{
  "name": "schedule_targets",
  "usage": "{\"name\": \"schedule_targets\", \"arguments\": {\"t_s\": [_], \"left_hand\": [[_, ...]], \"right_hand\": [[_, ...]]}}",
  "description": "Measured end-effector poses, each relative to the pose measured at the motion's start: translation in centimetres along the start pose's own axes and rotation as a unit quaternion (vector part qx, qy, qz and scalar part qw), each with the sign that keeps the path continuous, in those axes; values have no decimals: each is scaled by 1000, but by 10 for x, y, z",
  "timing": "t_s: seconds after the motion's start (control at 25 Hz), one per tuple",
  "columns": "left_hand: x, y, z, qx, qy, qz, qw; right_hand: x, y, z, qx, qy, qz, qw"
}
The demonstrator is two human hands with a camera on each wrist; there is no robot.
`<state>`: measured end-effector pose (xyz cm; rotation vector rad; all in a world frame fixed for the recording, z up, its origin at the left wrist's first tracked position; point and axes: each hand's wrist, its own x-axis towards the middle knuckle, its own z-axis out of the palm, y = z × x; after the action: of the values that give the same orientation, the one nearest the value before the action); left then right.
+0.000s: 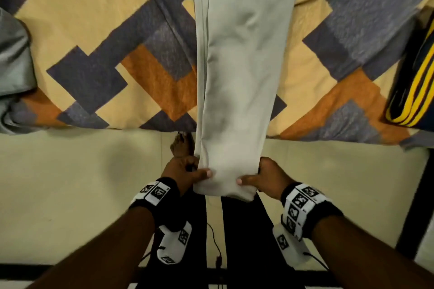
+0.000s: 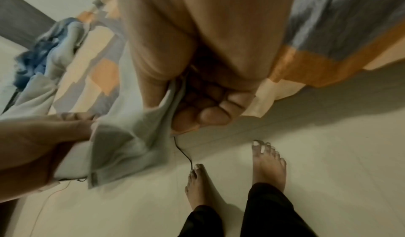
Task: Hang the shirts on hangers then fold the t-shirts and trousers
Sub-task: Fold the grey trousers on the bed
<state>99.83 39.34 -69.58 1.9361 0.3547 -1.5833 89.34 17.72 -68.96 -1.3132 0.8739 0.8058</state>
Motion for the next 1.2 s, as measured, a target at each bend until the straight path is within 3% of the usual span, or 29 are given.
{"name": "schedule_targets", "arguments": {"t_s": [0.28, 0.48, 0.64, 0.8, 0.96, 1.04, 1.2], "left_hand": [[-8, -33, 11, -17, -26, 2, 1000], [25, 1, 15, -108, 9, 52, 993], [20, 43, 11, -196, 44, 44, 979], [2, 43, 11, -226, 40, 59, 972], [6, 38, 9, -213, 61, 99, 970], [6, 31, 15, -237, 67, 71, 967], [-10, 12, 30, -255, 2, 27, 967]], "right_hand": [[-1, 21, 15, 60, 58, 4, 997], [-16, 14, 16, 155, 31, 7, 987], [-26, 22, 6, 300, -5, -21, 954], [-24, 20, 2, 227, 40, -31, 973], [-1, 3, -10, 223, 132, -64, 964], [-1, 3, -5, 253, 111, -33, 961], [-19, 20, 11, 275, 74, 25, 958]]}}
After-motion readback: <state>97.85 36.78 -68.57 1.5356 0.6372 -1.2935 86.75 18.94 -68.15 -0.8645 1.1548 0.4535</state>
